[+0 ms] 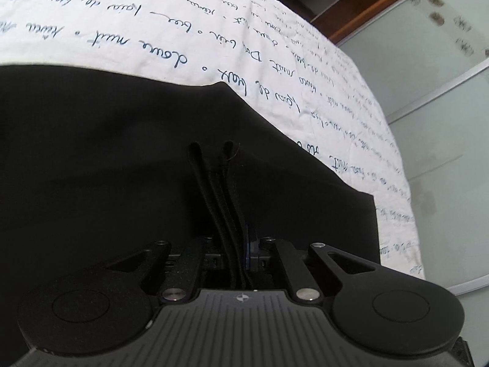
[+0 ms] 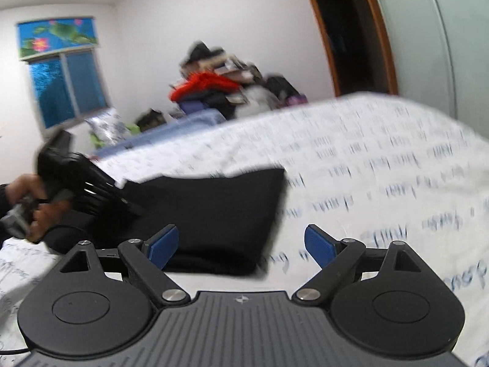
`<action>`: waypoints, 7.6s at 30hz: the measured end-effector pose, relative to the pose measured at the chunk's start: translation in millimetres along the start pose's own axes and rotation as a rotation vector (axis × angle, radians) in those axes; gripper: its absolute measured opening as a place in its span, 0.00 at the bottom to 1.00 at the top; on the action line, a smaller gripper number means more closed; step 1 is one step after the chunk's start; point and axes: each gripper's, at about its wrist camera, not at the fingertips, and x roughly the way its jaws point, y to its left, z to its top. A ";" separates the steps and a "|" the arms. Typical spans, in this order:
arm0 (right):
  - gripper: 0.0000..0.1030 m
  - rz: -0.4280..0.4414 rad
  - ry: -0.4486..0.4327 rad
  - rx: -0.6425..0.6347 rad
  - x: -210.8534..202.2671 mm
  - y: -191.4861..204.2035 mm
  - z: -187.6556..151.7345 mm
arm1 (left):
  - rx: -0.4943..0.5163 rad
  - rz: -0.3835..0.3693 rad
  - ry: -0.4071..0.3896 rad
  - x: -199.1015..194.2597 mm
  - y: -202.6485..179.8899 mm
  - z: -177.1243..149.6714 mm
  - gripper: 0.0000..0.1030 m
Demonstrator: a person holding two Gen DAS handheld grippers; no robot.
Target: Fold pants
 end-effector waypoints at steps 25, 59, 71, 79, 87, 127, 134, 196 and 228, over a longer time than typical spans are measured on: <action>0.93 0.292 0.264 0.291 176.4 21.1 80.6 | -0.281 -0.096 -0.633 -108.3 108.0 -93.5 0.72; 0.97 0.114 0.178 -0.794 175.7 206.2 -5.0 | -0.110 -0.093 -0.710 -102.6 104.9 -108.3 0.84; 0.26 0.146 0.151 -0.926 168.0 221.7 -22.9 | -0.102 -0.086 -0.709 -103.6 105.4 -108.8 0.84; 0.08 0.184 0.140 -0.962 153.9 226.5 -16.0 | -0.099 -0.083 -0.711 -104.6 105.1 -110.4 0.84; 0.09 0.176 0.091 -1.071 139.3 227.3 -56.6 | -0.099 -0.086 -0.711 -105.4 105.1 -110.4 0.85; 0.83 0.209 0.148 0.080 68.0 -6.7 16.1 | 0.008 0.016 -0.713 -134.5 30.0 -164.7 0.96; 0.84 0.322 0.140 -0.321 94.7 106.2 35.8 | -0.330 0.161 -0.976 -215.7 134.7 -188.2 0.99; 0.67 0.707 0.277 -0.227 235.2 247.6 11.2 | -0.474 0.214 -0.543 -166.4 175.8 -56.8 0.33; 1.00 0.810 0.411 0.378 220.3 125.6 31.5 | 0.032 0.314 -0.817 -128.4 46.9 -149.4 0.90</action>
